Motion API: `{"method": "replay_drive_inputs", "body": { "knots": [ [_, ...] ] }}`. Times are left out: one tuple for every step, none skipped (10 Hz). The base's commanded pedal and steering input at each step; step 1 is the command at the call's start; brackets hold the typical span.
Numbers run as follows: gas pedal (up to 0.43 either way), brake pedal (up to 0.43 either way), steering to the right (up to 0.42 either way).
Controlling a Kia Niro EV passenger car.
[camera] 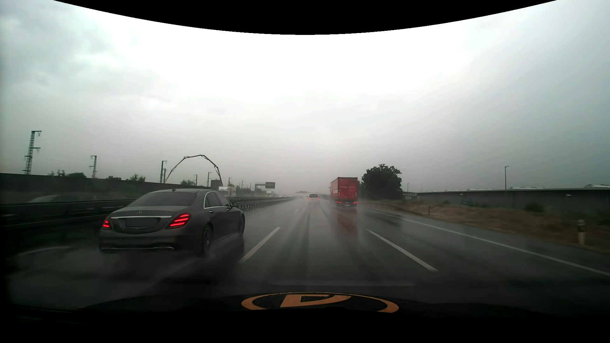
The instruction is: Follow the waypoints while adhering to traffic rules and regulations
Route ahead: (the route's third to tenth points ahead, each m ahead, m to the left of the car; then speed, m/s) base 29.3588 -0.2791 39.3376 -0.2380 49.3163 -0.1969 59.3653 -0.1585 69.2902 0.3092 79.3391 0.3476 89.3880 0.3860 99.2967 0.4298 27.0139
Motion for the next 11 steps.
{"method": "replay_drive_inputs", "body": {
  "knots": [
    [0.110,0.000,-0.001],
    [0.110,0.000,-0.001],
    [0.118,0.000,-0.001],
    [0.118,0.000,-0.001],
    [0.118,0.000,-0.001],
    [0.130,0.000,-0.001],
    [0.130,0.000,-0.001],
    [0.138,0.000,-0.001],
    [0.138,0.000,-0.001],
    [0.150,0.000,0.000],
    [0.150,0.000,0.000]
  ]
}}
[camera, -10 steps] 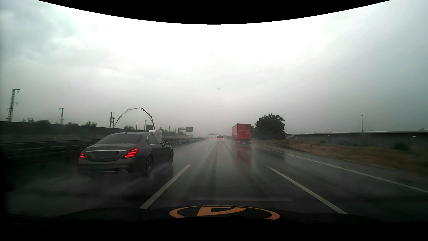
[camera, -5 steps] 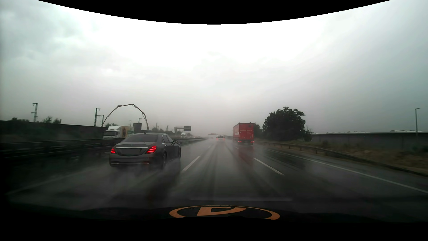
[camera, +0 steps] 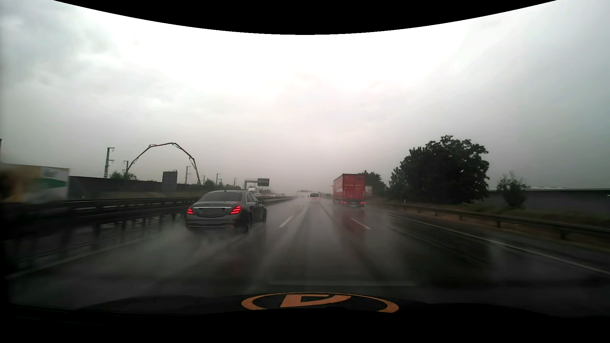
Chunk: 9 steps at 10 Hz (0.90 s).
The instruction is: Follow the waypoints while adhering to traffic rules and regulations
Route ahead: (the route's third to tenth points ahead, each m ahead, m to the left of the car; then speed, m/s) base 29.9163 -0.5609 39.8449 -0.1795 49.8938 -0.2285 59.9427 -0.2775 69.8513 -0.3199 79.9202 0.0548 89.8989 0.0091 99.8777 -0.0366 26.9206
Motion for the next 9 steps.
{"method": "replay_drive_inputs", "body": {
  "knots": [
    [0.150,0.000,0.000],
    [0.150,0.000,0.000],
    [0.150,0.000,0.000],
    [0.150,0.000,0.001],
    [0.150,0.000,0.003],
    [0.150,0.000,0.006],
    [0.150,0.000,0.004],
    [0.150,0.000,0.002],
    [0.138,0.000,0.002]
  ]
}}
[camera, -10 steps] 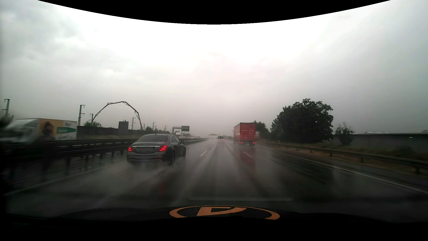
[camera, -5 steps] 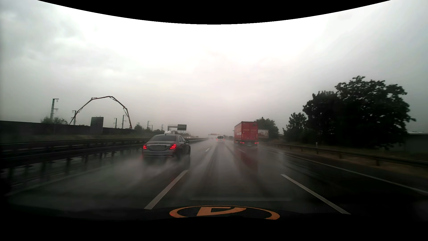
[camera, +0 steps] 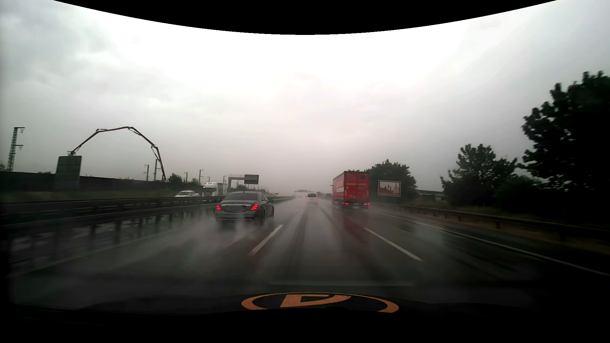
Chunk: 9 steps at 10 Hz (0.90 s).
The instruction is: Follow the waypoints while adhering to traffic rules and regulations
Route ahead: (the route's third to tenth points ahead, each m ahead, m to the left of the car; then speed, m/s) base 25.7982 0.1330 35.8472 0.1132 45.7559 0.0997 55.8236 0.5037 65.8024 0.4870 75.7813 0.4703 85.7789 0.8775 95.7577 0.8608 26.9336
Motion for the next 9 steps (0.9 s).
{"method": "replay_drive_inputs", "body": {
  "knots": [
    [0.130,0.000,0.002],
    [0.130,0.000,0.002],
    [0.130,0.000,0.002],
    [0.130,0.000,0.000],
    [0.130,0.000,0.000],
    [0.130,0.000,0.000],
    [0.130,0.000,0.000],
    [0.130,0.000,0.000],
    [0.118,0.000,-0.001]
  ]
}}
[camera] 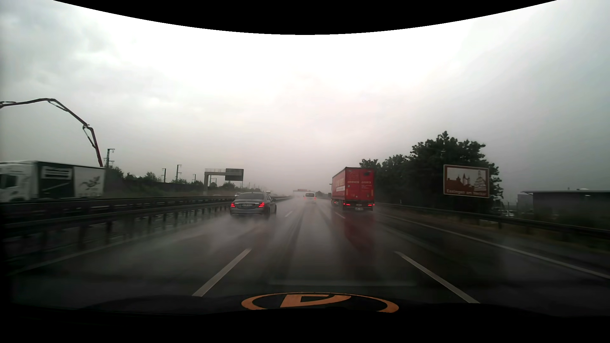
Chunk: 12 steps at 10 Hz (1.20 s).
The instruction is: Follow the waypoints while adhering to traffic rules and regulations
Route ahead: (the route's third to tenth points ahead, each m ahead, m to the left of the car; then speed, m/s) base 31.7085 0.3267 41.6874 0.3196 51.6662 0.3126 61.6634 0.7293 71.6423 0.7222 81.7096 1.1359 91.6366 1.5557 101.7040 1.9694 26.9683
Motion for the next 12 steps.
{"method": "replay_drive_inputs", "body": {
  "knots": [
    [0.118,0.000,-0.001],
    [0.118,0.000,-0.002],
    [0.118,0.000,-0.002],
    [0.118,0.000,-0.002],
    [0.118,0.000,-0.002],
    [0.118,0.000,-0.003],
    [0.118,0.000,-0.003],
    [0.118,0.000,-0.004],
    [0.118,0.000,-0.004],
    [0.110,0.000,-0.004],
    [0.110,0.000,-0.004],
    [0.110,0.000,-0.004]
  ]
}}
